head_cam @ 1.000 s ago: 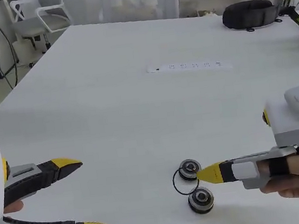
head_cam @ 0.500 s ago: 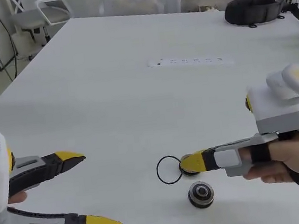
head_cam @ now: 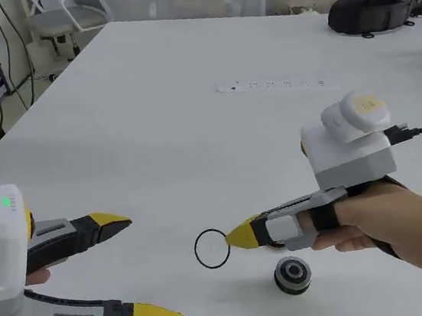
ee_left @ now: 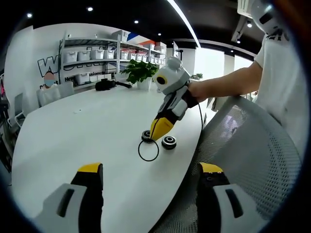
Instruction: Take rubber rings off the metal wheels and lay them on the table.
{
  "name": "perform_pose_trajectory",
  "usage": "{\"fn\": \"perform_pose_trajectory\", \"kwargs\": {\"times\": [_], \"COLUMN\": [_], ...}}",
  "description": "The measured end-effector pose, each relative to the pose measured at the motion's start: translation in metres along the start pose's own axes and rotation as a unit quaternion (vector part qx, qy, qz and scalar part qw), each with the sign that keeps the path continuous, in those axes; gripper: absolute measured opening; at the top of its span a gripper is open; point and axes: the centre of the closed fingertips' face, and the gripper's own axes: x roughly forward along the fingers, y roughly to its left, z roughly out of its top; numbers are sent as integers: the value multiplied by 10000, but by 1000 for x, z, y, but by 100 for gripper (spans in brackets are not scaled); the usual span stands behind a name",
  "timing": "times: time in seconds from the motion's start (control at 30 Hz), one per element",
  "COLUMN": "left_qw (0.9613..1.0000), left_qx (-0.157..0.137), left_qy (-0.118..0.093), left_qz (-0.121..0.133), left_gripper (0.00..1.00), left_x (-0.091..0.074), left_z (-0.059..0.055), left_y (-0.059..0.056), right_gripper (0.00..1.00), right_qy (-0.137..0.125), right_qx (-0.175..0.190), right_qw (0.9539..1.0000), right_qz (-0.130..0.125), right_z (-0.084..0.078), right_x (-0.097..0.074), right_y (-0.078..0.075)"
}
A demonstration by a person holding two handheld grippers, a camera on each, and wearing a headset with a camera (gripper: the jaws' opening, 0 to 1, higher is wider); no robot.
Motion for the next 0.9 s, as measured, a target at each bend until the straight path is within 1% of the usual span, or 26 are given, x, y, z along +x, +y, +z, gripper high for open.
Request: {"fn": "perform_pose_trajectory", "kwargs": {"times": [0.1,0.2,0.3,0.37,0.43,0.5,0.63,0.7,0.8,0.9], "left_qw": [10000,10000,9998,9997,9997,9997,9996,9994,9991,9989], "left_qx": [-17,-56,-148,-185,-195,-208,-229,-316,-392,-438], "left_qy": [-12,-31,-84,-133,-127,-96,-89,-120,-161,-168], "left_qz": [-1,-11,-74,-83,-92,-119,-120,-97,-64,-67], "left_gripper": [77,77,80,81,81,81,82,82,81,81], "left_x": [0,0,1,2,2,3,3,3,2,2], "left_z": [0,0,1,3,3,1,1,1,1,0], "left_y": [0,-1,-3,-3,-3,-4,-4,-3,-2,-2], "right_gripper": [0,0,0,0,0,0,0,0,0,0], "right_qy": [124,186,160,82,29,67,106,91,102,150], "right_qx": [-10,63,143,251,446,536,548,578,588,492], "right_qw": [9999,9998,9997,9995,9988,9983,9980,9976,9975,9978], "right_qz": [-34,-74,-123,-152,-189,-208,-290,-362,-370,-427], "right_z": [-6,-12,-16,-19,-23,-26,-31,-31,-32,-35], "right_x": [6,10,12,13,14,14,13,13,13,14], "right_y": [-1,-6,-10,-12,-16,-19,-21,-26,-26,-27]}}
